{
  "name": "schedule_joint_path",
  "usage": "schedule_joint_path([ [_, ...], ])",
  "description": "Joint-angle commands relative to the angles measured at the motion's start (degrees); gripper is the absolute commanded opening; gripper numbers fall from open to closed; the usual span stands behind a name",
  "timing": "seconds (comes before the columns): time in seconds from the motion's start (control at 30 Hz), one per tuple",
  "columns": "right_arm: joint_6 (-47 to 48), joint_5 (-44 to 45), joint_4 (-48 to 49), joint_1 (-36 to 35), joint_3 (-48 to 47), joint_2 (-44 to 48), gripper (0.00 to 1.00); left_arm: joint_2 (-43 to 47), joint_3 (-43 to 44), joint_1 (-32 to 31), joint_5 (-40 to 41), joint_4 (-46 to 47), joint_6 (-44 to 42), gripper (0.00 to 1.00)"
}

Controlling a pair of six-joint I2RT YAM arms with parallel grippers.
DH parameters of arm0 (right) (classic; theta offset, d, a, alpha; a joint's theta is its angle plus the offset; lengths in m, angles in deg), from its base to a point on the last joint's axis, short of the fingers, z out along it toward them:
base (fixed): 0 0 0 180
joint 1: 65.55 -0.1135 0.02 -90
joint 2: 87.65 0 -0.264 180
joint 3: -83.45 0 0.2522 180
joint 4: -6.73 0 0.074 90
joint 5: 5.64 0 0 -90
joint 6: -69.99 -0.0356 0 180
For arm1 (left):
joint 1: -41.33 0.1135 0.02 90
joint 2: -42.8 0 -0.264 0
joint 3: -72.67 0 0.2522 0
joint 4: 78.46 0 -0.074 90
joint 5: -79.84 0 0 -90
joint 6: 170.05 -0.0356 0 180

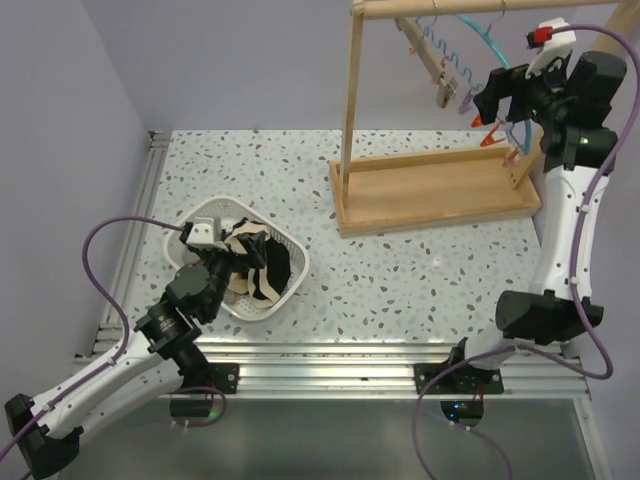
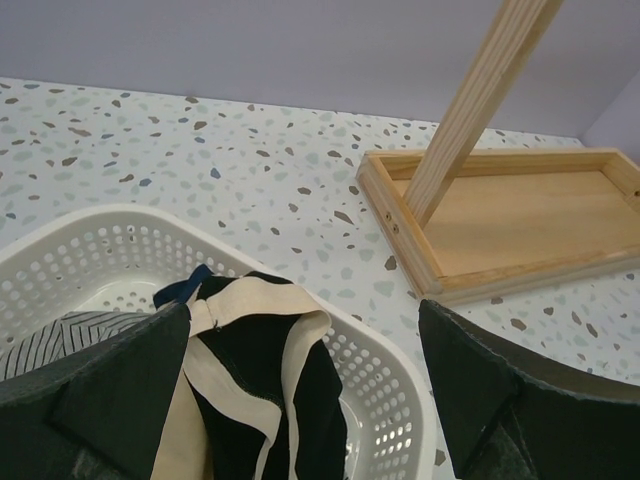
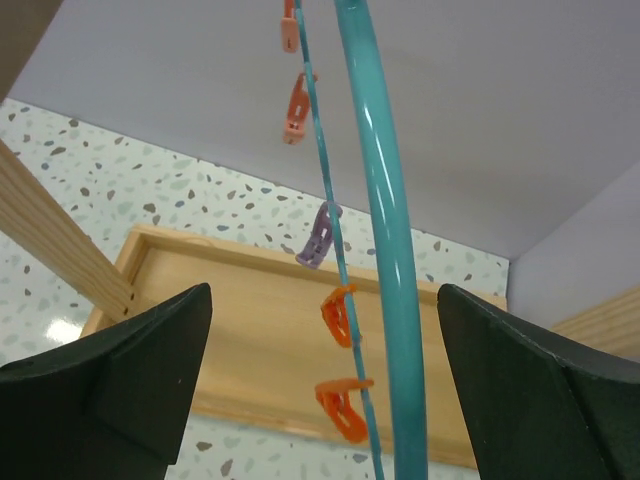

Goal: Remove the underwear clipped to the hanger

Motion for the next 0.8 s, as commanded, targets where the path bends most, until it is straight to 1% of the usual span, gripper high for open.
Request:
schedule_joint_path([
  [0.0, 2.73, 3.55, 5.08, 0.14, 4.58, 11.23, 0.99, 0.85, 1.06, -0.14, -1.03, 0.36, 1.88, 1.0],
  [0.03, 2.82, 4.43, 6.3, 0.32, 7.82, 15.34, 0.99, 0.94, 1.93, -0.14, -0.85, -0.17, 2.84, 1.0],
  [0.1, 2.82, 7.32, 8.23, 0.32, 11.52, 19.23, 0.99, 0.94, 3.69, -0.14, -0.07, -1.92, 3.64, 1.0],
  [0.13, 2.3, 8.64, 9.12, 0.23, 15.63, 23.6, 0.99, 0.85, 4.39, -0.14, 0.2, -2.11, 4.08, 1.0],
  [0.17, 1.94, 11.79, 10.95, 0.23, 17.94, 25.82, 0.99, 0.5, 5.71, -0.14, 0.9, -5.33, 4.08, 1.0],
  [0.2, 1.5, 13.47, 12.19, 0.23, 20.48, 28.36, 0.99, 0.24, 6.59, -0.14, 1.51, -6.32, 4.34, 1.0],
  [0.23, 1.06, 15.4, 12.98, 0.23, 25.03, 32.39, 0.99, -0.11, 7.29, -0.14, 2.22, -7.46, 4.61, 1.0],
  [0.27, 0.89, 19.6, 11.86, 0.23, 25.43, 33.04, 0.99, -0.81, 8.26, -0.14, 3.79, -9.47, 4.96, 1.0],
  [0.3, 0.45, 21.29, 8.02, 0.23, 24.73, 33.39, 0.99, -1.17, 9.66, -0.14, 4.33, -10.19, 5.22, 1.0],
  [0.37, -0.34, 24.72, 7.72, 0.23, 27.88, 36.36, 0.99, -1.7, 10.9, -0.14, 4.6, -11.16, 6.01, 1.0],
  [0.4, -0.43, 27.26, 5.89, 0.23, 28.85, 36.91, 0.99, -2.31, 12.21, -0.14, 4.25, -11.51, 6.01, 1.0],
  [0.47, 0.35, 27.55, 4.65, 0.32, 31.13, 38.83, 0.99, -2.84, 13.71, -0.14, 3.81, -12.47, 5.41, 1.0],
  [0.57, 3.34, 27.82, 2.01, 0.23, 34.74, 40.6, 0.99, -3.37, 16.61, -0.14, 3.45, -13.79, 1.02, 1.0],
  [0.63, 5.45, 24.92, 0.6, 0.14, 37.72, 42.36, 0.99, -3.02, 18.02, -0.14, 4.15, -14.06, -2.94, 1.0],
  [0.77, 3.88, 19.65, -0.19, 0.14, 42.82, 44.47, 0.99, -0.3, 19.08, -0.14, 5.82, -15.2, -6.02, 1.0],
])
